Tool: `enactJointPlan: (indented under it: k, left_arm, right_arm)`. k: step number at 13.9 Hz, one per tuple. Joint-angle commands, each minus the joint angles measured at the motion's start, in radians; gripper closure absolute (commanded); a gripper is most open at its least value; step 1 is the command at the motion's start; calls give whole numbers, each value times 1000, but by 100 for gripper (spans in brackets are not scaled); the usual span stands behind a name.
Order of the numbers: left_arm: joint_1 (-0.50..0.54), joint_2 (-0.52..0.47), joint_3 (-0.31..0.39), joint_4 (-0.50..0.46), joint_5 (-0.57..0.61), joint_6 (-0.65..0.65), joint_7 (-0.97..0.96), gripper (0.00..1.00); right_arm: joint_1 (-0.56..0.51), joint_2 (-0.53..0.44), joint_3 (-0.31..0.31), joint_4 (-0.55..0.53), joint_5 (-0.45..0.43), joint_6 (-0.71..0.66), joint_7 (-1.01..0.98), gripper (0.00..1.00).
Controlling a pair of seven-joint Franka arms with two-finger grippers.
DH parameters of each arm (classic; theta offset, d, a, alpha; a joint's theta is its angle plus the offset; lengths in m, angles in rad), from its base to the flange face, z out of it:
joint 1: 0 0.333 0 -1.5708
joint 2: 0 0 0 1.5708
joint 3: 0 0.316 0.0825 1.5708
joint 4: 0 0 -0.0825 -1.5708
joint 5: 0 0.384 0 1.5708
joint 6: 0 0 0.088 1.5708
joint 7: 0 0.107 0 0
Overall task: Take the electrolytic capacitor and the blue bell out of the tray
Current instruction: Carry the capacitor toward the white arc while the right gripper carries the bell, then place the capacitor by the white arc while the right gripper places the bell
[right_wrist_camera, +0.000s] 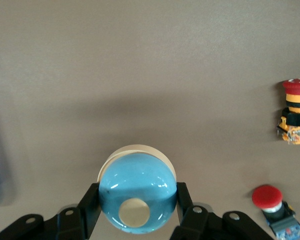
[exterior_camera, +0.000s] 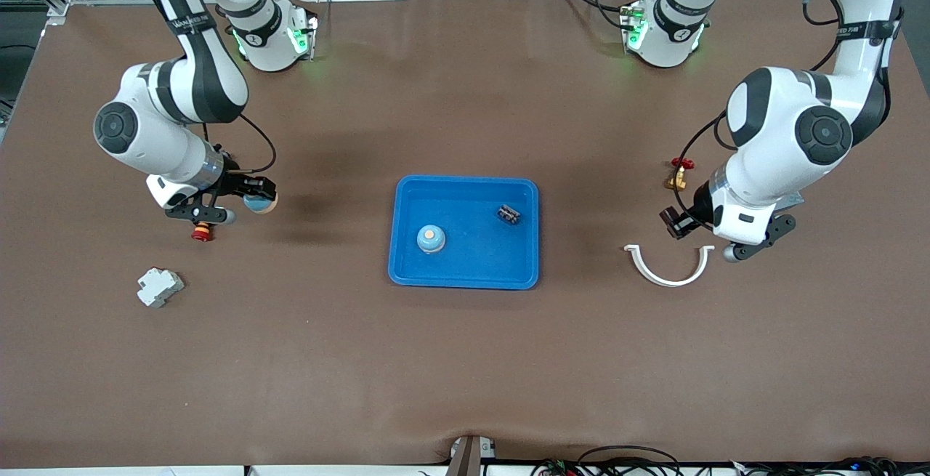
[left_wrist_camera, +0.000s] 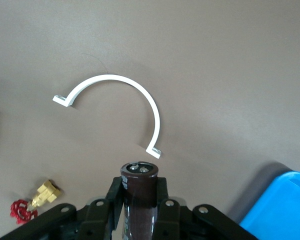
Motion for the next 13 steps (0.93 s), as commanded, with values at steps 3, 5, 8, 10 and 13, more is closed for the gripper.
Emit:
enactJointPlan:
  k: [3,5,8,10,13]
  left_arm:
    - [8,46,-6,-93,-8,156,23,100]
    - [8,75,-5,-119,-8,214,28,100]
    - [11,128,0,-118,30,225,28,100]
    - [51,152,-2,-115,67,240,28,100]
    - [53,206,0,-107,81,277,28,100]
  right_arm:
    - [-13,11,16,-101,9,185,-32,100]
    - [-13,50,16,-110,8,245,-33,100]
    - [-14,113,18,-110,9,298,-33,100]
    - [-19,151,18,-109,11,320,-32,100]
    - [-27,176,18,-107,14,326,-30,100]
